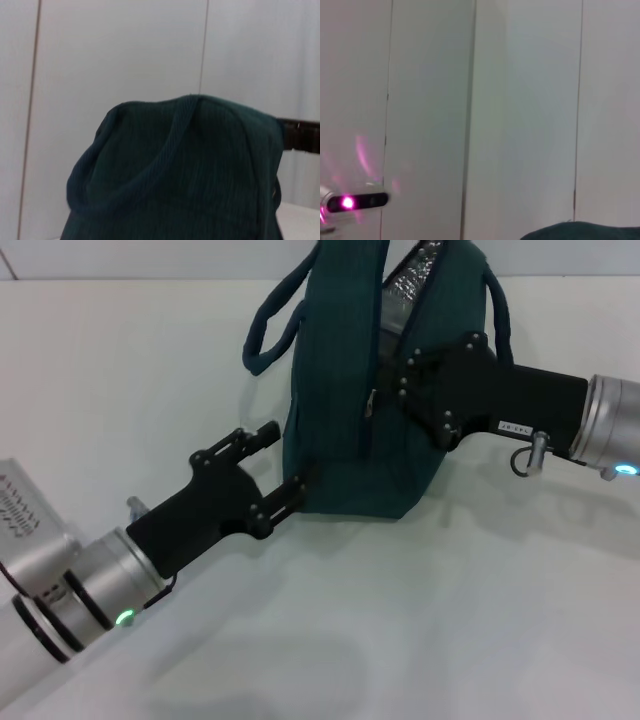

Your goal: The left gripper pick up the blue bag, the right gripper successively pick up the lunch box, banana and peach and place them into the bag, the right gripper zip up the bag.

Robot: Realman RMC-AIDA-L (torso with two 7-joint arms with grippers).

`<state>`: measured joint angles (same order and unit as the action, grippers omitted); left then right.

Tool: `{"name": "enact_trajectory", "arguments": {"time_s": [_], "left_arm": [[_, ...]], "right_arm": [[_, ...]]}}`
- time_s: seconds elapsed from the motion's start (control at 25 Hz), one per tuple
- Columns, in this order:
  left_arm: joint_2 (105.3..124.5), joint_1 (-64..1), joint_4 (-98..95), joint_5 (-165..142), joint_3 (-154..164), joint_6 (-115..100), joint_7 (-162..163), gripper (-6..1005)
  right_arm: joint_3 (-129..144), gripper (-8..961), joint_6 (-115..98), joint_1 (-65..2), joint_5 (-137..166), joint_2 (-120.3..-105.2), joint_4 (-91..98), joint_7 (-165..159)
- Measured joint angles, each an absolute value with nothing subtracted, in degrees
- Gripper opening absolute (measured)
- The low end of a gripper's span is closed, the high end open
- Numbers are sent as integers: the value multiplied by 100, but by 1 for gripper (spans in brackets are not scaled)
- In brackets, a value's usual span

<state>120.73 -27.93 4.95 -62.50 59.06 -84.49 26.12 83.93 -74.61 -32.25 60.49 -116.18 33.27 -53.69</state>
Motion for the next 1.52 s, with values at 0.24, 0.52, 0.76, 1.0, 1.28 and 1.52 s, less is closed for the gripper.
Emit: {"name": "enact_trajectory", "arguments": {"time_s": [0.24,0.52,0.76,1.0,1.28,1.52], "left_arm": [[12079,-2839,427,-6266,5904,-8510,2459,622],[12076,-2843,415,-6236,5879,-8453,1912,586],[12075,-2839,411,-6333,5920,-8492,1713,293],[12076,-2819,403,-6522,5921,-8551,1595,168],[12076,-2845,395,-6858,5919,-8527,1325,98],[12075,-2848,394,-7272,5926,-8518,1026,83]], "right_arm": [[8408,19,-7516,-3250,5959,-11619,3192,-5364],[8411,19,-7552,-3228,5900,-11618,3190,-5317],[8443,19,-7598,-3211,5885,-11618,3125,-5289],[8485,19,-7979,-3086,5519,-11619,2923,-4852],[8482,19,-8312,-2915,4720,-11618,2617,-4165],[8481,19,-8432,-2911,4114,-11618,2285,-3632]]}}
